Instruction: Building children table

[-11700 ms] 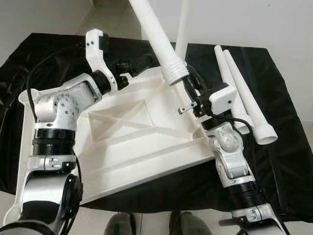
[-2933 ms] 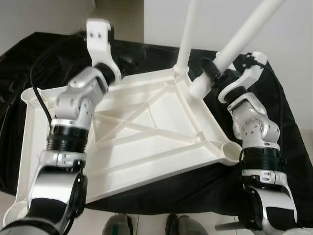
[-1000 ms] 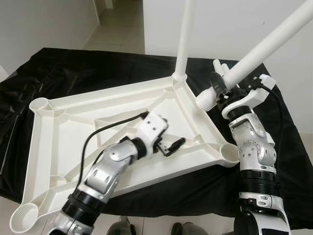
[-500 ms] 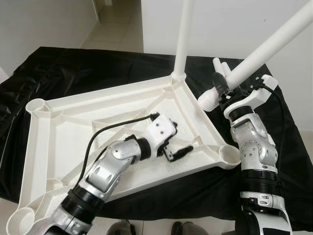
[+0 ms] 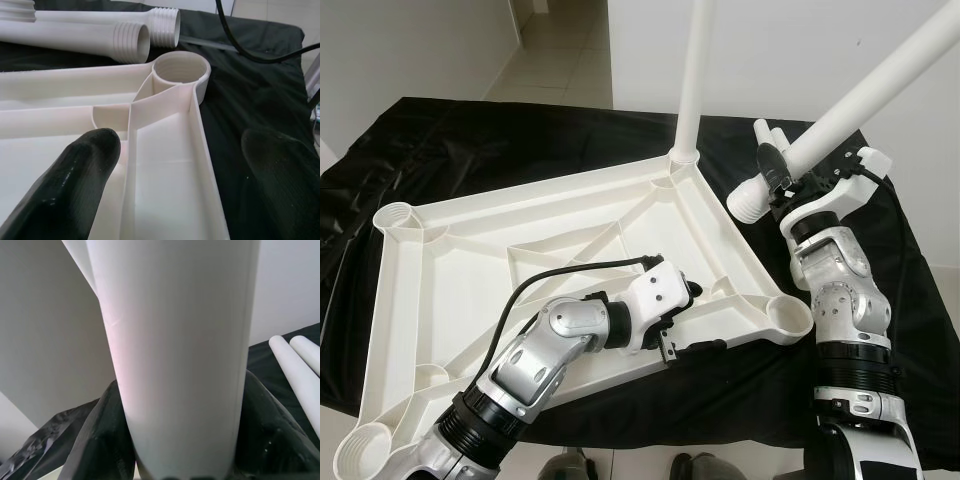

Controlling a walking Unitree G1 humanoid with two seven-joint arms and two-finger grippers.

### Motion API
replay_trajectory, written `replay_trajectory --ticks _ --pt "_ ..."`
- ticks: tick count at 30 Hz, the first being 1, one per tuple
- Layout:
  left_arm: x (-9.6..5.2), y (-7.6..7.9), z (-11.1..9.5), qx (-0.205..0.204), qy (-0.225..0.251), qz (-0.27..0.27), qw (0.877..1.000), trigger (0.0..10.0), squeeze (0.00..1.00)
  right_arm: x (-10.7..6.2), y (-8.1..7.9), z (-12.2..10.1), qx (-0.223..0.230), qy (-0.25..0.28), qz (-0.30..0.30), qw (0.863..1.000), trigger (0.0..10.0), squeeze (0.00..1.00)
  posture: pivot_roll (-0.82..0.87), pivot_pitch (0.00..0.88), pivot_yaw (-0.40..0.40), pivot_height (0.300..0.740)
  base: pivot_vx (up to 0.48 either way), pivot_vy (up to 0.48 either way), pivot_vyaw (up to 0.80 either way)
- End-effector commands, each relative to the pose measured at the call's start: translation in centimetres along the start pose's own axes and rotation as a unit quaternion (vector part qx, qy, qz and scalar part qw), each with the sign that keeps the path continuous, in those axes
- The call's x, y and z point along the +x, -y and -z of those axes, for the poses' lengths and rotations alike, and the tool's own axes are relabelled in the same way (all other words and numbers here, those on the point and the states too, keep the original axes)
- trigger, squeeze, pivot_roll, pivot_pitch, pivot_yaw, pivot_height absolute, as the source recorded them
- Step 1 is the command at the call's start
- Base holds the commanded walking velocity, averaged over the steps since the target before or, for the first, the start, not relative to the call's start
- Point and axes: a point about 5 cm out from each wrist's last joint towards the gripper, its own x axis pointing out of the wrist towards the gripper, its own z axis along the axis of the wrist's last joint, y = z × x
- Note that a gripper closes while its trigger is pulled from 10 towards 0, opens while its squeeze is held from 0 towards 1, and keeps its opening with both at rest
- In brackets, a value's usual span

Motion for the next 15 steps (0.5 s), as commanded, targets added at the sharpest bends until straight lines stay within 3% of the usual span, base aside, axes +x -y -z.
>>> replay_trajectory --ticks 1,5,15 --pt "-0.1 0.7 -0.2 -0.002 -0.002 0.031 1.0 10.0 0.0 0.3 -0.1 -0.2 -0.003 0.007 -0.002 1.0 10.0 0.0 0.04 0.061 0.018 0.74 0.0 0.0 0.0" --pt "-0.1 1.9 0.4 0.008 -0.02 0.068 0.997 10.0 0.0 0.4 -0.1 -0.3 -0.007 0.007 -0.004 1.0 10.0 0.0 0.03 0.05 0.015 0.74 0.0 0.0 0.0" --pt "0.2 2.2 0.2 0.009 -0.016 0.086 0.996 10.0 0.0 0.9 -0.4 -0.2 -0.01 0.003 -0.017 1.0 10.0 0.0 0.03 0.05 0.015 0.74 0.0 0.0 0.0"
